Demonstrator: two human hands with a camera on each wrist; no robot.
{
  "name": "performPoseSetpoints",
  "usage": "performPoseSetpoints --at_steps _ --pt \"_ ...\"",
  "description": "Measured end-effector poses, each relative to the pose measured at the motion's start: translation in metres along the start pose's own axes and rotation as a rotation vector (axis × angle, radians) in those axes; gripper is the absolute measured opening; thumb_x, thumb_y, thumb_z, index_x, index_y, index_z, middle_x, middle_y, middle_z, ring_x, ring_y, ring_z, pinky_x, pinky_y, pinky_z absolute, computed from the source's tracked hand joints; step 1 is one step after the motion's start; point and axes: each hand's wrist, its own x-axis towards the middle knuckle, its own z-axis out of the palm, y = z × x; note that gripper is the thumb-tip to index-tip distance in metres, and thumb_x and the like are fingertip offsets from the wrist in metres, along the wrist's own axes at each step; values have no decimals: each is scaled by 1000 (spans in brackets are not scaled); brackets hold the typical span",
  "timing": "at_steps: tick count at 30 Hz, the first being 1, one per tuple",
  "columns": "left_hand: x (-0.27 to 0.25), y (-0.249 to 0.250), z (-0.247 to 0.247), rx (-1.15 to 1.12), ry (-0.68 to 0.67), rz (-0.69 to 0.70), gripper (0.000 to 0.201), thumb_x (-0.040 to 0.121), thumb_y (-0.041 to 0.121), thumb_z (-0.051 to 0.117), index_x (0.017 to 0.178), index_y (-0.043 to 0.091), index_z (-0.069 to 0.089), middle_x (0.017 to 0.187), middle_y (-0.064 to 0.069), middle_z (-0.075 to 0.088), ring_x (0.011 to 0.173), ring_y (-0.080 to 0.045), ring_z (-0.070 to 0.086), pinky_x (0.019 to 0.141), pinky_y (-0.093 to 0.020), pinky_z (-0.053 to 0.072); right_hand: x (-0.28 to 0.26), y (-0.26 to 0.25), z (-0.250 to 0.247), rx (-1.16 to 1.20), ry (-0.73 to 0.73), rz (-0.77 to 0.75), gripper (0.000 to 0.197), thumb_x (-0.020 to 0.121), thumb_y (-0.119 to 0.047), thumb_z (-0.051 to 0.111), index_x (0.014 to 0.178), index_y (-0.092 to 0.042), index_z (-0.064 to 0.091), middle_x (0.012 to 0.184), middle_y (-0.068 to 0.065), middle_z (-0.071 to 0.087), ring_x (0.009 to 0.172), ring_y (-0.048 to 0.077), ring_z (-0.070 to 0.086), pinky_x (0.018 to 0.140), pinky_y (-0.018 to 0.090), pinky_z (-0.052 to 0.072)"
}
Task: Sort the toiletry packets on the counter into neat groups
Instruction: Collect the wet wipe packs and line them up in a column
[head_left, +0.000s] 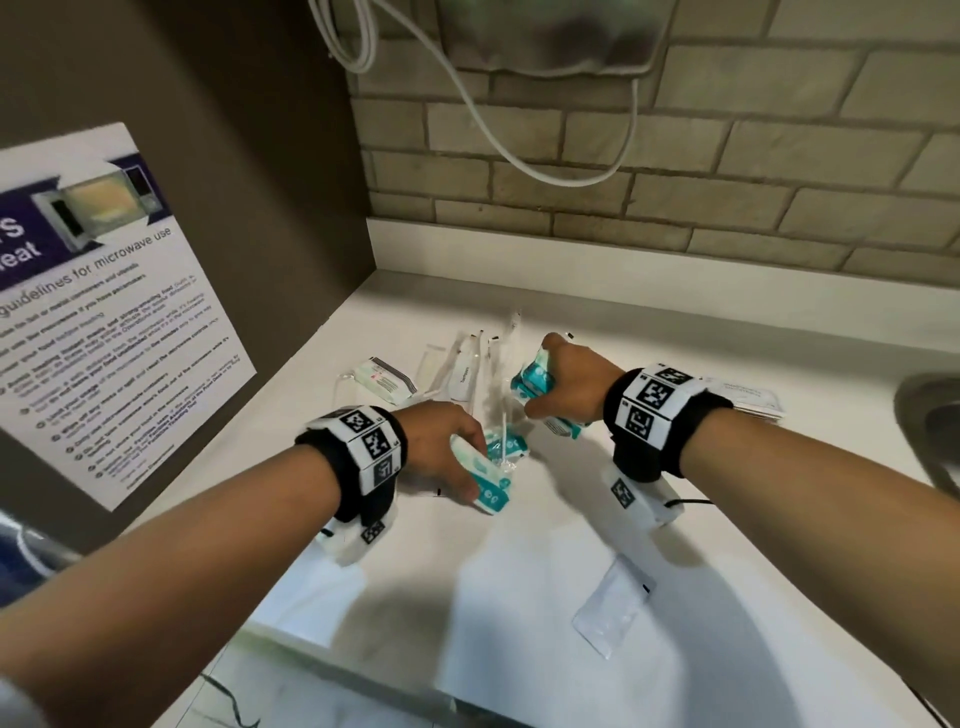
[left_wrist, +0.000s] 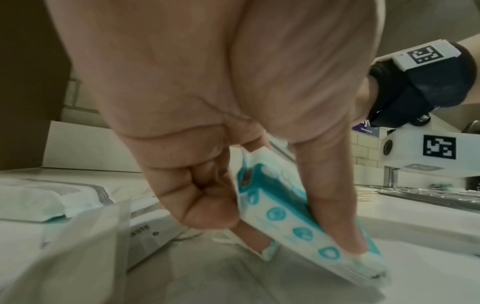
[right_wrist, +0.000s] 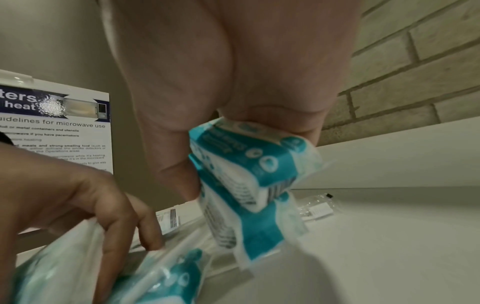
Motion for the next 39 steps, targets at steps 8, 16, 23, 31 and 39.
performPoseSetpoints --at_steps 8,16,23,31,39 --pt "-3 1 -6 148 -18 -13 65 56 36 87 112 46 55 110 14 52 96 -12 58 81 -22 46 -2 -6 13 -15 2 41 65 76 -34 74 124 -4 41 98 11 64 87 27 65 75 39 57" --pt "-3 18 -4 329 -164 79 85 76 35 76 145 48 29 115 6 54 93 -12 50 82 -22 40 3 -20 19 -12 -19 76 64 78 -35 72 125 -6 39 86 5 60 77 24 62 62 32 52" --pt "3 31 -3 429 -202 136 72 83 32 71 143 48 34 140 4 49 103 -15 49 84 -23 40 3 -17 14 -11 19 126 72 80 -35 71 134 -4 35 88 4 59 81 24 61 72 35 54" --pt "10 32 -6 427 -176 149 72 74 31 78 139 37 48 125 5 61 95 -15 58 83 -25 50 -8 -6 15 7 43 196 73 80 -34 72 136 -8 33 118 13 62 98 29 62 79 37 54" --pt "1 19 -9 263 -97 203 68 73 24 78 131 37 45 108 5 48 95 -16 52 83 -26 44 -10 3 12 153 110 216 74 77 -31 76 129 -13 28 93 9 61 75 25 60 59 30 48"
